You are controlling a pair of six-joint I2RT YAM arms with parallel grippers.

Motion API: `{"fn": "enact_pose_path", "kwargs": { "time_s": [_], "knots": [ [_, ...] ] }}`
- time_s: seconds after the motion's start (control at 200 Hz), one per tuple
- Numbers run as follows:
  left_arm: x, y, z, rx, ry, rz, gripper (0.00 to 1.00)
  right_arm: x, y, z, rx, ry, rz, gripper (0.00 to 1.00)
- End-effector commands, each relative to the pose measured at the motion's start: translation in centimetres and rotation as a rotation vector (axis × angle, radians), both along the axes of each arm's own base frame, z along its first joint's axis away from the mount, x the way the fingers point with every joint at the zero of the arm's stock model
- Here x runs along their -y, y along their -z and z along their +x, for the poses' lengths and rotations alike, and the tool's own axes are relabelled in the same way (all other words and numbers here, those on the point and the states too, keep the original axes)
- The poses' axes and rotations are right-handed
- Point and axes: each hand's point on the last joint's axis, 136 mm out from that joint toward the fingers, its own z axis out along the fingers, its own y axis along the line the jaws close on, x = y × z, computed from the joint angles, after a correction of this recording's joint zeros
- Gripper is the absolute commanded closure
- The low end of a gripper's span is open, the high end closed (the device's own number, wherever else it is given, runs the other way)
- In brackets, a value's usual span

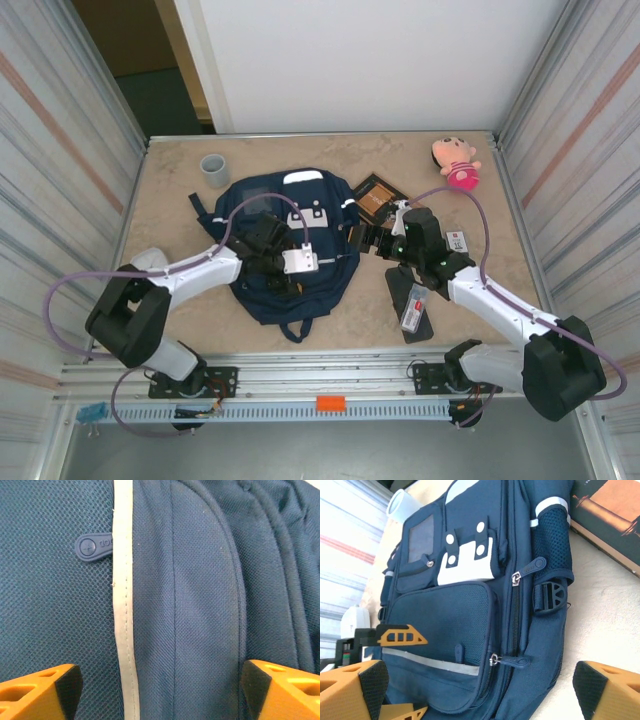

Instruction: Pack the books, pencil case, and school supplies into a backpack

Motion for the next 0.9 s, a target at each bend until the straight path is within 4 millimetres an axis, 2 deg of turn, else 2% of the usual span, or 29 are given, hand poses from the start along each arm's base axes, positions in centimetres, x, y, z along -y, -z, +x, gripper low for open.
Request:
{"fn": "enact_pose_path", "kwargs": {
  "time_s": [0.0, 0.19, 0.421, 0.476, 0.541, 0.631, 0.697, 0.732, 0.772, 0.802, 0.837, 0.897],
  "knots": [
    [0.5, -0.2, 1.2, 0.067, 0.016, 0.014, 0.11, -0.4, -0.4, -0.2, 0.033, -0.027, 0.001, 0.04],
    [2.1, -1.3, -0.8, 0.015, 0.068, -0.094, 0.07, -0.3, -0.3, -0.1, 0.036, -0.025, 0.001, 0.04],
    [1.6, 0.1, -2.1, -0.051, 0.030, -0.079, 0.06, -0.6, -0.3, -0.2, 0.036, -0.040, 0.005, 0.04],
    [1.6, 0.2, -2.2, -0.045, 0.021, -0.077, 0.06, -0.5, -0.3, -0.2, 0.037, -0.038, 0.002, 0.04],
    [1.1, 0.6, -1.2, 0.012, -0.019, -0.047, 0.07, -0.5, -0.3, -0.2, 0.040, -0.035, 0.001, 0.04],
    [0.2, 1.2, 1.0, 0.100, -0.090, 0.015, 0.22, -0.4, -0.3, -0.2, 0.044, -0.032, 0.003, 0.04],
    [0.0, 0.9, 2.4, 0.145, -0.132, 0.042, 0.42, -0.3, -0.1, -0.2, 0.039, -0.026, -0.001, 0.04],
    [0.1, 0.4, 2.8, 0.165, -0.141, 0.044, 0.56, -0.2, 0.0, -0.2, 0.036, -0.021, -0.004, 0.04],
    [0.6, -0.6, 3.0, 0.178, -0.138, 0.024, 0.82, 0.1, 0.1, -0.2, 0.037, -0.007, -0.014, 0.05],
    [1.0, -1.8, 3.0, 0.177, -0.136, -0.006, 0.93, 0.5, 0.2, -0.2, 0.038, 0.013, -0.024, 0.05],
    [1.6, -3.2, 2.6, 0.170, -0.116, -0.058, 1.00, 0.9, 0.3, -0.1, 0.046, 0.034, -0.035, 0.04],
    [2.4, -5.6, 1.7, 0.170, -0.070, -0.149, 1.00, 1.6, 0.4, -0.1, 0.074, 0.059, -0.047, 0.04]
  ]
}}
